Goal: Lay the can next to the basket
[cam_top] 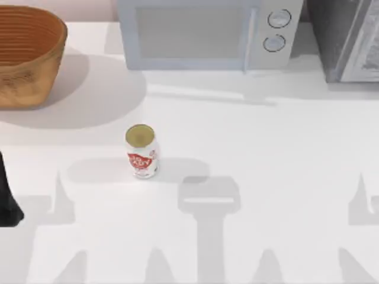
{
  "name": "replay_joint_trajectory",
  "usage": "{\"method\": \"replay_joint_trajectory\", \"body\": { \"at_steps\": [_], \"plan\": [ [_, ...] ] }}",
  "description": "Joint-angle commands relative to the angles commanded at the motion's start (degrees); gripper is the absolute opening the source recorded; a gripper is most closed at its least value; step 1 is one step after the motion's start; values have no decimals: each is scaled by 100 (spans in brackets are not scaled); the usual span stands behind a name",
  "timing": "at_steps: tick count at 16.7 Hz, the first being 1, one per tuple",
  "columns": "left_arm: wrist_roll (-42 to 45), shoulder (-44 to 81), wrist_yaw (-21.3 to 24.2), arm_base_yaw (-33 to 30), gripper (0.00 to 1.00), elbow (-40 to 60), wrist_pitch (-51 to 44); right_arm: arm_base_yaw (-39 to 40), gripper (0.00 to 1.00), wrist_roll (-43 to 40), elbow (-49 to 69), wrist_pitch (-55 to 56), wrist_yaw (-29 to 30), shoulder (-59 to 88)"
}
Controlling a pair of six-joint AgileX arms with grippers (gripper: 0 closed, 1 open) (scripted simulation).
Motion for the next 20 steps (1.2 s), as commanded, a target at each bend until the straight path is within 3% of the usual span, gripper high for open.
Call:
{"method": "replay_joint_trajectory", "body": {
  "at_steps": [4,8,20],
  "plan": [
    [25,175,-3,-49,100,173,-140,0,100,0,0,0,0,0],
    [175,1258,-38,-307,100,1238,-912,0,100,0,0,0,0,0],
    [1131,8294,-4,-1894,100,6984,-5116,0,100,0,0,0,0,0]
  ]
}}
